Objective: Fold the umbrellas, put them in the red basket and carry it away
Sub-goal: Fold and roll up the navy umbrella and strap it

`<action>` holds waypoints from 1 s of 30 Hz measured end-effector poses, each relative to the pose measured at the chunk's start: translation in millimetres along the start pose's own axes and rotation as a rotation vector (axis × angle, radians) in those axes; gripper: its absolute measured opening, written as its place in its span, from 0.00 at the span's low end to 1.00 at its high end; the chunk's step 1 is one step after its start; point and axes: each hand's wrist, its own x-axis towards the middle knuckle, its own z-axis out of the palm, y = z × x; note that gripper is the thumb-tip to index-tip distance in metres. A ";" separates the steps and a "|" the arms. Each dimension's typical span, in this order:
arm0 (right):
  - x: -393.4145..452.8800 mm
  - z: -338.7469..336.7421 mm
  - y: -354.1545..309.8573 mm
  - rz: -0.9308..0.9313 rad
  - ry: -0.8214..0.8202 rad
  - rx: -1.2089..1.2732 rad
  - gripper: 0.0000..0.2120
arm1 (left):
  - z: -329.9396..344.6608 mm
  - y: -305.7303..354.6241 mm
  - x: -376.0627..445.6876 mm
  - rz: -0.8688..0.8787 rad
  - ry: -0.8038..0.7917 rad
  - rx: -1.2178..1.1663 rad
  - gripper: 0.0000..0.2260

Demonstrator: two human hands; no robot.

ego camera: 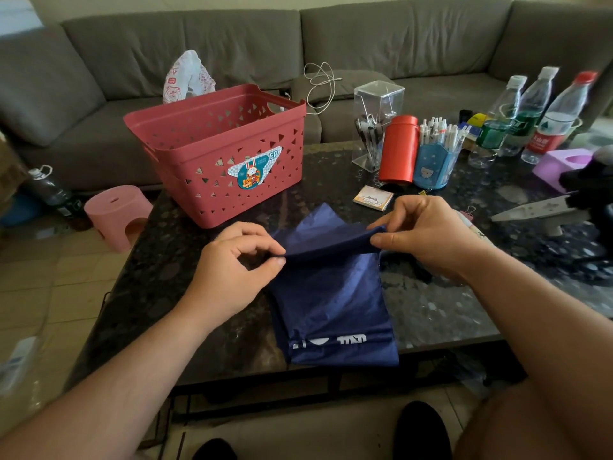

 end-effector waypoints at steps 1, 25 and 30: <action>-0.8 -3.2 -0.8 0.007 -0.057 -0.052 0.14 | -1.3 -0.8 -1.2 0.029 -0.043 0.016 0.10; -17.3 47.2 32.6 -0.197 -0.432 -1.042 0.11 | 29.8 -29.8 -17.1 0.480 -0.721 0.552 0.07; -20.5 86.4 57.4 -0.441 -0.118 -1.168 0.26 | 30.9 -25.7 -19.0 0.469 -0.765 0.552 0.10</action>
